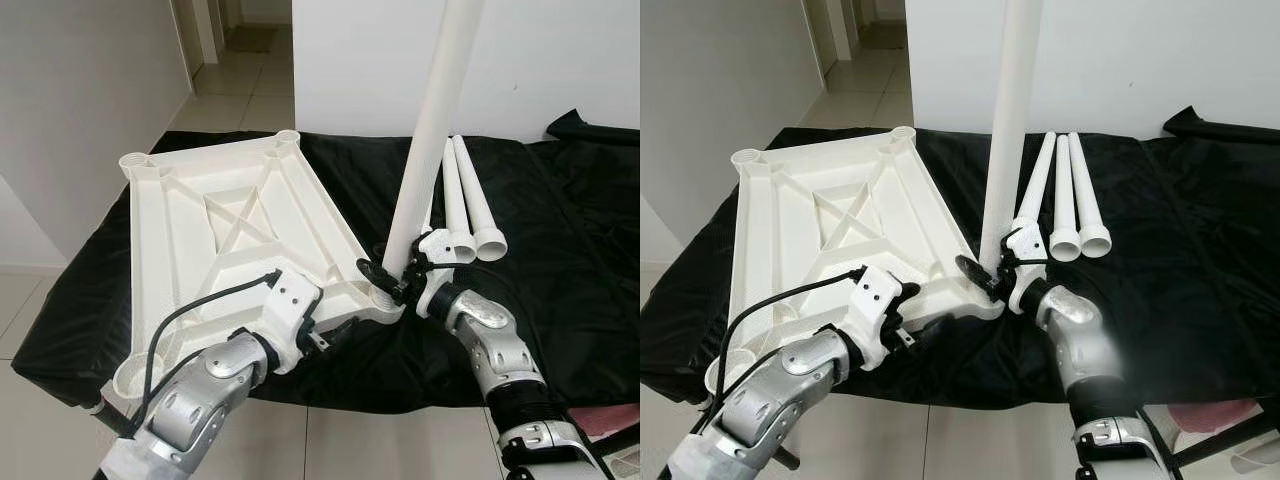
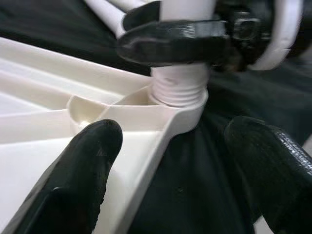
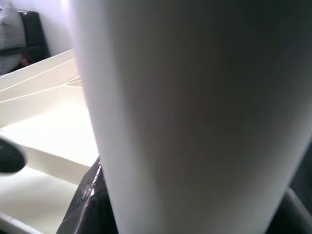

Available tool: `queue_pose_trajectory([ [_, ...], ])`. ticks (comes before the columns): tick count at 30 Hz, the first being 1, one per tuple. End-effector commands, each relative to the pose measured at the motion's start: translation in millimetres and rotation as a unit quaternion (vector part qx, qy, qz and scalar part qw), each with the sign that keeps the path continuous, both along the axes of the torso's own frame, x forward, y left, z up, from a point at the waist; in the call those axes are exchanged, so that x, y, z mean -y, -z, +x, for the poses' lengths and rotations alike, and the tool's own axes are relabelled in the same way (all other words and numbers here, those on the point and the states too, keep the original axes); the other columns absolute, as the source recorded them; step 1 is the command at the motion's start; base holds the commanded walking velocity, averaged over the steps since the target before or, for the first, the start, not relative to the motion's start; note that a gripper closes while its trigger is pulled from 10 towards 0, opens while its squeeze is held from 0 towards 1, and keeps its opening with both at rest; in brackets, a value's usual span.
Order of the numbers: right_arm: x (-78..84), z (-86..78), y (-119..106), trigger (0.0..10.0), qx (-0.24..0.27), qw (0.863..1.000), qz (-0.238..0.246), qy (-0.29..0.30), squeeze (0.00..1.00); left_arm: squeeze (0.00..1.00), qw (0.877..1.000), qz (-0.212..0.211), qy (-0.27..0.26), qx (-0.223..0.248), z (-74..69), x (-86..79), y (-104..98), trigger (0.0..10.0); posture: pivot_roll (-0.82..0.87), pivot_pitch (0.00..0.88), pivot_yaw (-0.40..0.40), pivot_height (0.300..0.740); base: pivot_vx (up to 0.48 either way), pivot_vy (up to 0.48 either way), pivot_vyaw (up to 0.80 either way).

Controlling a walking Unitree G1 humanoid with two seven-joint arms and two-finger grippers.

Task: Building children table

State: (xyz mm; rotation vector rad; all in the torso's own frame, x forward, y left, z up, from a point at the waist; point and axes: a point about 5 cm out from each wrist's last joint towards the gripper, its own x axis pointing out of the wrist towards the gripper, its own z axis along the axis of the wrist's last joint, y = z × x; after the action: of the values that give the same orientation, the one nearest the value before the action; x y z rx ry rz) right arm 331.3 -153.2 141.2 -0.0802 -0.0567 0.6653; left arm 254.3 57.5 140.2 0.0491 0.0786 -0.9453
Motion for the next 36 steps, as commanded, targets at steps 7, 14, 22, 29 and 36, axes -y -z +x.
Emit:
queue_pose_trajectory([
  [7,-6.2,-8.7,11.2,10.0,-0.019,0.995,0.017,0.099,0.0,0.0,1.0,0.001,-0.005,-0.005,-1.6,-5.8,6.4,10.0,0.0,0.0,0.025,0.74,0.0,0.0,0.0],
  [14,-19.2,-15.7,15.8,10.0,-0.035,0.975,0.038,0.214,0.0,0.0,1.0,-0.002,-0.014,0.002,3.8,-6.6,7.3,10.0,-0.01,0.0,0.023,0.74,0.0,0.0,0.0],
  [22,-40.9,-26.3,22.6,10.0,-0.053,0.941,0.07,0.326,0.0,0.0,1.0,-0.002,-0.02,0.006,5.7,-10.4,6.3,10.0,0.0,0.0,0.025,0.74,0.0,0.0,0.0],
  [29,-41.3,-30.5,18.6,10.0,-0.048,0.941,0.076,0.327,1.0,0.0,1.0,-0.003,-0.026,0.009,9.1,-13.0,6.7,10.0,-0.01,0.0,0.025,0.74,0.0,0.0,0.0],
  [36,-24.2,-27.8,9.5,10.0,-0.017,0.953,0.075,0.293,1.0,0.0,1.0,0.001,-0.027,0.016,11.4,-14.4,5.3,10.0,-0.01,0.0,0.022,0.74,0.0,0.0,0.0],
])
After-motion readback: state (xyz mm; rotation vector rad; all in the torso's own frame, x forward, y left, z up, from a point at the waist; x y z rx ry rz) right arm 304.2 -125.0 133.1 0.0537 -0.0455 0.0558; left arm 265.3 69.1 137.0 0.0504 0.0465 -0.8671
